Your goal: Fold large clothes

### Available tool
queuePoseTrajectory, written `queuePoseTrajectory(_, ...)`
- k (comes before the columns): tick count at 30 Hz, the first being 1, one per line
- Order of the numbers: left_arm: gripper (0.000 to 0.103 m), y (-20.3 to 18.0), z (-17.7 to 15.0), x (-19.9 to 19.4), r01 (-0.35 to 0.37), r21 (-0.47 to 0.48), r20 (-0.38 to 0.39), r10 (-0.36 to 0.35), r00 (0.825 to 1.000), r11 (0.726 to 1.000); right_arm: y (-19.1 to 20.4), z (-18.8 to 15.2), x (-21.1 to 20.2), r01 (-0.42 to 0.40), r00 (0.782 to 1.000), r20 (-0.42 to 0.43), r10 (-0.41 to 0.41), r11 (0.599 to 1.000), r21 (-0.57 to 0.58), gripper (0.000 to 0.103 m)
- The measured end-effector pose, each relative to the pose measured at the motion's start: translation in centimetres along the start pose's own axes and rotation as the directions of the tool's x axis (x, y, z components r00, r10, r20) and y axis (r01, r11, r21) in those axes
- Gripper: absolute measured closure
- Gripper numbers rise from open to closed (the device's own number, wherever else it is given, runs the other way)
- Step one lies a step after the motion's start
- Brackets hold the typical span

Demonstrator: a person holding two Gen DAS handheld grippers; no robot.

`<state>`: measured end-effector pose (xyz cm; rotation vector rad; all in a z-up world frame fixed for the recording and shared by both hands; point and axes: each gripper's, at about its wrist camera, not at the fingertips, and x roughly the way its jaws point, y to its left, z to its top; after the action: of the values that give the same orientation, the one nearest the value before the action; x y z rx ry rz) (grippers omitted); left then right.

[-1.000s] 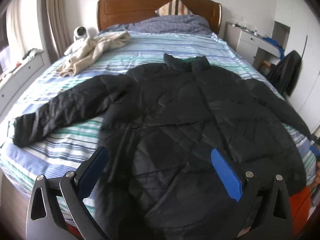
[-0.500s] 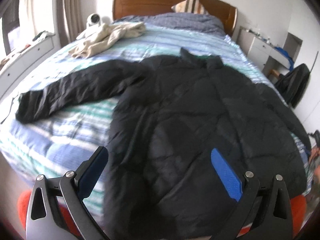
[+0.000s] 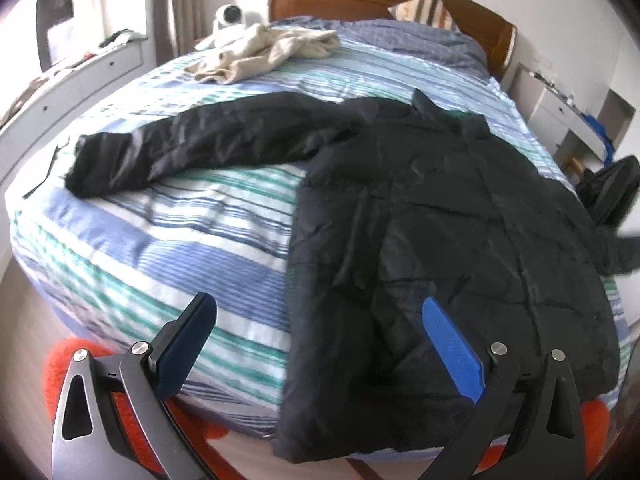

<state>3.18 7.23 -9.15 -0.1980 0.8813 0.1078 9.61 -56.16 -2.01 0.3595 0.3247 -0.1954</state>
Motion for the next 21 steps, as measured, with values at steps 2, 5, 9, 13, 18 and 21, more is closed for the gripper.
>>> queuePoseTrajectory(2,0.001,-1.2,0.3,-0.3,0.025,0.028,0.015,-0.025,1.0,0.999,7.5,0.4,-2.6,-0.123,0.992,0.015,0.129,0.97,-0.208,0.088)
queuePoseTrajectory(5,0.001,-3.2,0.9,-1.1,0.074,0.083,0.047,-0.078,0.996,0.994,15.6,-1.5,-5.3,-0.243,0.966,-0.01,0.26,0.888,-0.389,0.089)
queuePoseTrajectory(9,0.001,-5.1,1.2,-1.0,0.109,0.138,0.047,-0.116,0.992,0.984,24.9,-8.2,-6.0,-0.358,0.93,-0.142,0.338,0.753,-0.551,0.089)
queuePoseTrajectory(13,0.001,-5.9,1.5,-0.6,0.158,0.167,0.031,-0.165,0.986,0.973,29.3,-16.0,-2.6,-0.485,0.869,-0.371,0.327,0.71,-0.51,0.084)
queuePoseTrajectory(18,0.001,-5.4,1.5,0.9,0.271,0.129,-0.045,-0.268,0.962,0.954,30.6,-23.9,-1.7,-0.637,0.68,-0.645,0.349,0.716,-0.285,0.0)
queuePoseTrajectory(21,0.001,-5.4,1.7,1.8,0.343,0.081,-0.098,-0.335,0.937,0.936,29.8,-23.6,-4.8,-0.644,0.695,-0.608,0.384,0.709,-0.288,0.0)
